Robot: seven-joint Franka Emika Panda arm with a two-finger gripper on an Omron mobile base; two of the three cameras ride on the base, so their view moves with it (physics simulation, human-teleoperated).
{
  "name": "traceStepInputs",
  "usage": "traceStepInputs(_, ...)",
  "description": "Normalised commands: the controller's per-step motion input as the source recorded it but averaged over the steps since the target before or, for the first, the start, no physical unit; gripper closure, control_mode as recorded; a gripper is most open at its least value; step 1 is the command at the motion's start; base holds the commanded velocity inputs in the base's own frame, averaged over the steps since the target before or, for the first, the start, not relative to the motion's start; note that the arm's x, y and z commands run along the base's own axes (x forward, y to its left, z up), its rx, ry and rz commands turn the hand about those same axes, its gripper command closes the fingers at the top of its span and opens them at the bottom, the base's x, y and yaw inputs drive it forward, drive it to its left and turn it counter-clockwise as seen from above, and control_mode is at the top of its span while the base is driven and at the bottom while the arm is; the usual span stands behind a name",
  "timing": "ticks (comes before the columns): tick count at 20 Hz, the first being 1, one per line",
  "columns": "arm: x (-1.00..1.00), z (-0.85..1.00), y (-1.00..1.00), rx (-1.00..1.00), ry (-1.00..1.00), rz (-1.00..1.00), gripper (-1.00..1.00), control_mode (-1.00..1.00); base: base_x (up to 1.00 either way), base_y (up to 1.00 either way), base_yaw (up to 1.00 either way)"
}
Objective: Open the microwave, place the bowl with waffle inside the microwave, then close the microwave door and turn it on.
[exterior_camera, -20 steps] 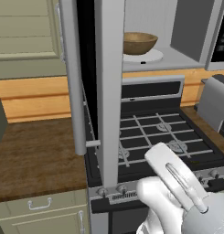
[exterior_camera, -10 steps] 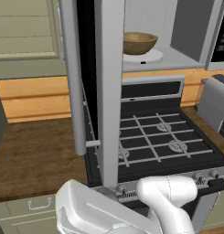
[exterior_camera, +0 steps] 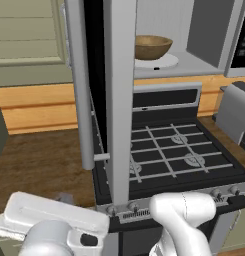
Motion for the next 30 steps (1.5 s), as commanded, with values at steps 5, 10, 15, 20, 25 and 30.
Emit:
traceStepInputs(5, 0.84, -0.36, 0.67, -0.3, -0.27, -0.02, 1.0, -1.0, 0.0, 0.0, 0.0)
traceStepInputs(10, 0.73, 0.23, 0.09, -0.19, -0.22, -0.07, 1.0, -1.0, 0.0, 0.0, 0.0)
traceStepInputs(15, 0.24, 0.61, 0.0, -0.13, 0.0, -0.13, 1.0, -1.0, 0.0, 0.0, 0.0)
traceStepInputs(20, 0.06, 0.6, -0.03, -0.13, -0.05, -0.18, 1.0, -1.0, 0.0, 0.0, 0.0)
traceStepInputs(25, 0.1, 0.5, -0.41, -0.11, 0.14, -0.31, 1.0, -1.0, 0.0, 0.0, 0.0)
traceStepInputs(30, 0.09, 0.34, -0.78, -0.09, 0.16, -0.33, 1.0, -1.0, 0.0, 0.0, 0.0)
